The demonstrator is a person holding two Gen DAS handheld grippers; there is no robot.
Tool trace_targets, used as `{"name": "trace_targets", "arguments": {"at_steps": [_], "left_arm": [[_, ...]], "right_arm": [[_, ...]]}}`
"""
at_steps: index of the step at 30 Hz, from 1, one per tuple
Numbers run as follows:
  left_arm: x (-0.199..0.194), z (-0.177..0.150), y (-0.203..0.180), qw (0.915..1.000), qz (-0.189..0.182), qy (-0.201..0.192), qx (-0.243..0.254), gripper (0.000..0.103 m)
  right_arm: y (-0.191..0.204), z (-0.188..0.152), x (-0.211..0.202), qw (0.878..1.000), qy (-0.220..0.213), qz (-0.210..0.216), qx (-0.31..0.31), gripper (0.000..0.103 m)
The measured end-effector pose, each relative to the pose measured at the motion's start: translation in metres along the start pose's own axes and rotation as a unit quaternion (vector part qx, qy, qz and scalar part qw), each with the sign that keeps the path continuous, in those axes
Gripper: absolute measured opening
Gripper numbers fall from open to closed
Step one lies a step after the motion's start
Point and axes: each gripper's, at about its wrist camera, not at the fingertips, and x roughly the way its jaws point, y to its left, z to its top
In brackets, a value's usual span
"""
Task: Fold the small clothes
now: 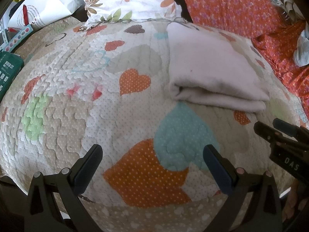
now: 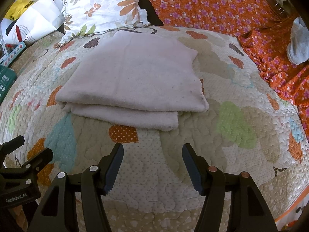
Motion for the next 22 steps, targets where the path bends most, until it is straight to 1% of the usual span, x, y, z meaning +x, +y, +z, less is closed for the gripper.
{"name": "trace_targets", "arguments": {"at_steps": [16,22], "left_arm": [[0.0034,-0.0001,0.0051,0.9998,-0.012,0.012,-0.007,0.103],[0.0031,0.0002,0.0046,0.9999,-0.01,0.008,-0.004,0.103]], "right_arm": [[0.0042,-0.0013,-0.001,1.0,-0.004,0.003,-0.006,0.07],[0.0086,-0.0028,0.0008,1.0,-0.001,0.005,-0.012,0.07]]}}
